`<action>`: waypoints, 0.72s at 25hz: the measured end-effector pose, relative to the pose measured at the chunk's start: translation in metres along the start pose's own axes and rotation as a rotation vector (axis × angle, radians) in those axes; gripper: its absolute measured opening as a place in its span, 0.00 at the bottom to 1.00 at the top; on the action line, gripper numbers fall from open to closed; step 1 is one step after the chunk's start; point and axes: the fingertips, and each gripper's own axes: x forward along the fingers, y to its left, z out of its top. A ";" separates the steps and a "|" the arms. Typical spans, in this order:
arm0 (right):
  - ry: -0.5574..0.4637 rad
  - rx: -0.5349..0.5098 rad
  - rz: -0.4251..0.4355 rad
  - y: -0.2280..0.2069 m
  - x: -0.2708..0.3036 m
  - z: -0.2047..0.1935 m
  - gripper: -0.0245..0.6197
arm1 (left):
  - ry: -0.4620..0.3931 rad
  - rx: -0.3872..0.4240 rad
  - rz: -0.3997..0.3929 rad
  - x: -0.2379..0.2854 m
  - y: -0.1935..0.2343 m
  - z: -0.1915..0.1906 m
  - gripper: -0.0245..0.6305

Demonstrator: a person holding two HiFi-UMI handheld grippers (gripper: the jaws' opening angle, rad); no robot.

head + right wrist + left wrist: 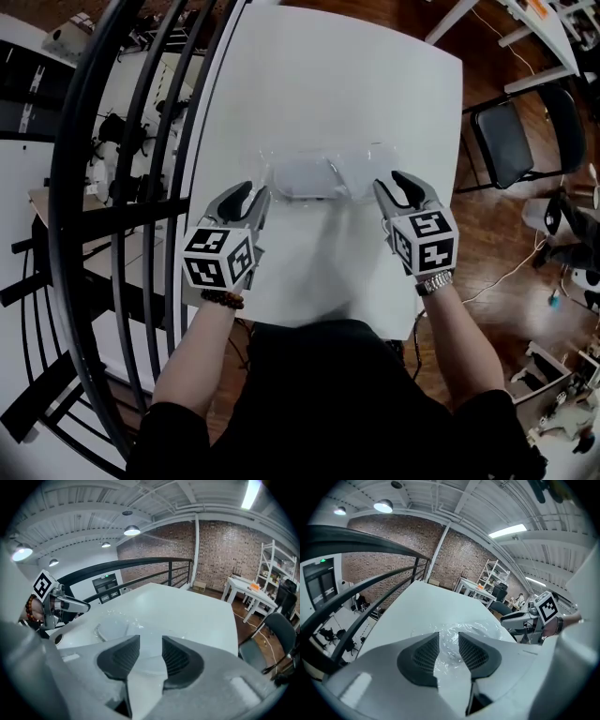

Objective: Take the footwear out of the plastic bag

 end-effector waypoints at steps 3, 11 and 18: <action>0.004 0.033 -0.004 -0.022 -0.003 -0.004 0.25 | 0.018 -0.014 0.004 -0.002 0.017 -0.001 0.25; 0.064 0.095 0.044 -0.064 0.003 -0.025 0.25 | 0.157 0.071 -0.020 0.012 0.035 -0.018 0.25; 0.111 0.125 0.052 -0.082 0.009 -0.036 0.25 | 0.238 0.203 -0.016 0.028 0.036 -0.025 0.24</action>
